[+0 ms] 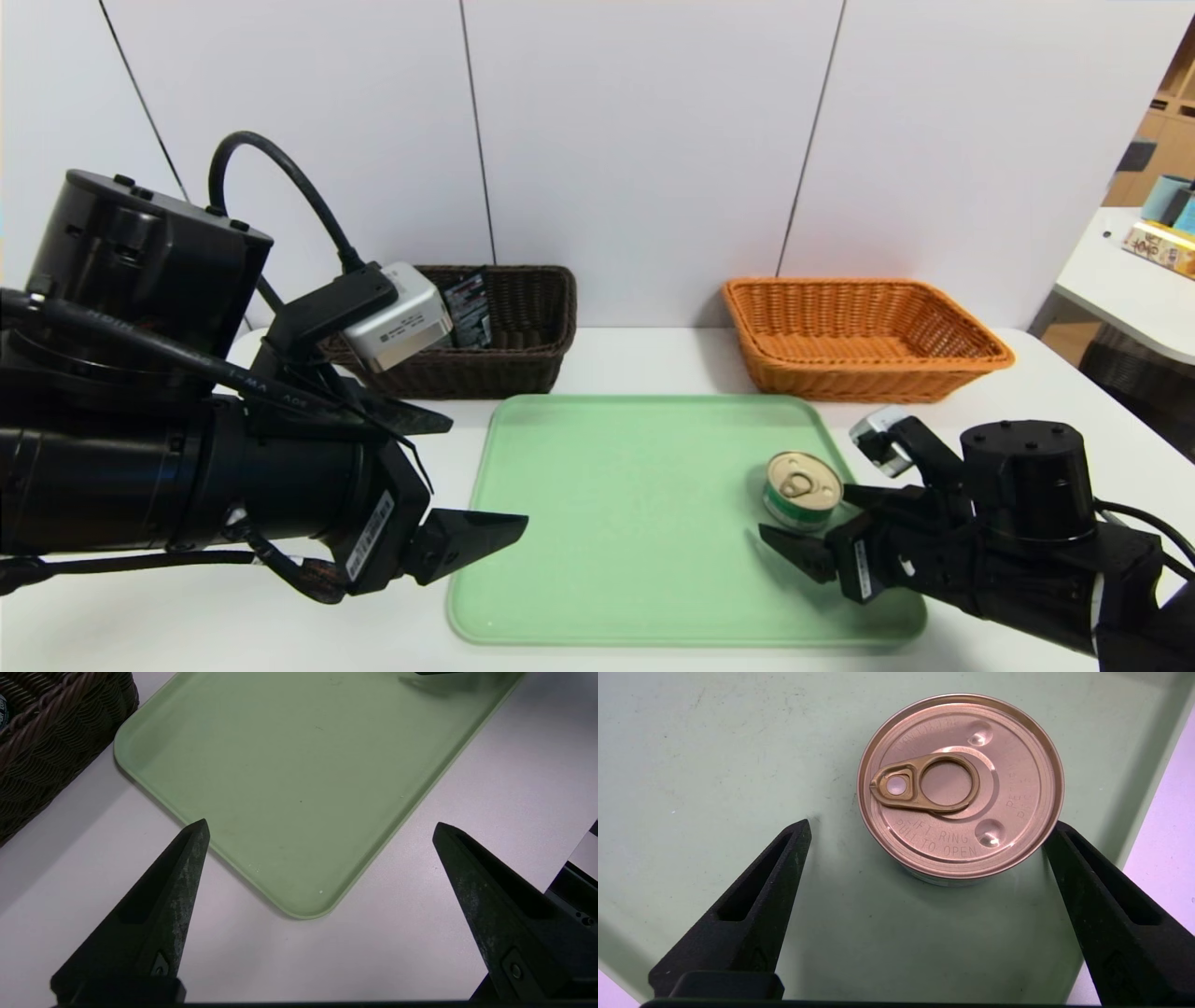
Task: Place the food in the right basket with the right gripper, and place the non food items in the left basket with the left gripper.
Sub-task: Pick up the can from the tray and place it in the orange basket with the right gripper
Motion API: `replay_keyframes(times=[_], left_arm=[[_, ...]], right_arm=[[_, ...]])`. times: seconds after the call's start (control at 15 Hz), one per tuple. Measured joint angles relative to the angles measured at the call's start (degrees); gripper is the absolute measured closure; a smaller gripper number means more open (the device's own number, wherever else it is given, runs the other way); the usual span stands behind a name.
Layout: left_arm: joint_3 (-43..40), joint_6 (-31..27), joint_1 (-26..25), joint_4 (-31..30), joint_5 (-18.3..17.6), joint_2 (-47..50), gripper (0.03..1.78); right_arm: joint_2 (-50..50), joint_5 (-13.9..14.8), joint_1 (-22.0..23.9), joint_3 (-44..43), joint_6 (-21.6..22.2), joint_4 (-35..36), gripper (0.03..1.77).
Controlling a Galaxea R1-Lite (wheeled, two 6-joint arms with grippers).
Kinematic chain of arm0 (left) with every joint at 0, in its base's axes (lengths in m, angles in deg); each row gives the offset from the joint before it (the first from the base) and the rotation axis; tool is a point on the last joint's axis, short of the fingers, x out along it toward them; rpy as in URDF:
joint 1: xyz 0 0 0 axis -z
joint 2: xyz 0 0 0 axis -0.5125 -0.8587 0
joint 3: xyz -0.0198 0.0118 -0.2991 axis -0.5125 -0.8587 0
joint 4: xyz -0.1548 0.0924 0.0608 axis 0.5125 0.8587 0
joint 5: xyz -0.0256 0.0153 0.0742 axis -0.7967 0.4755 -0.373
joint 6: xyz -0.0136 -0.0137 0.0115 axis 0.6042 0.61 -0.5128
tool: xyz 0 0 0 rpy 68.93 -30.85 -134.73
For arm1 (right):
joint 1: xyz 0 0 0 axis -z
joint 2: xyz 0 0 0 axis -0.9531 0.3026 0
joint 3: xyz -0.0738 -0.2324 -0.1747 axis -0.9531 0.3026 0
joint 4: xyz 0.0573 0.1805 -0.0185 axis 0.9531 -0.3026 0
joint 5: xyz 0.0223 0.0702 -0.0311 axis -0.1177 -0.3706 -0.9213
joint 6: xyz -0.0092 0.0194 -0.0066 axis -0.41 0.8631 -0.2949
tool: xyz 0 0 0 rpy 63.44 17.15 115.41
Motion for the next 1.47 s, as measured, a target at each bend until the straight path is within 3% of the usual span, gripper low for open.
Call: replay_keyframes(times=[0.87, 1.27, 1.47], left_arm=[[-0.9, 0.3, -0.04, -0.07, 0.02, -0.38, 0.12], [-1.04, 0.09, -0.09, -0.5, -0.04, -0.6, 0.12], [-1.04, 0.16, -0.09, -0.9, -0.09, -0.91, 0.12]], right_arm=[[-1.72, 0.01, -0.22, 1.79, -0.23, 0.79, 0.1], [3.52, -0.07, -0.22, 6.95, -0.55, 18.6, 0.1], [6.01, -0.02, -0.26, 7.98, -0.54, 22.32, 0.1]])
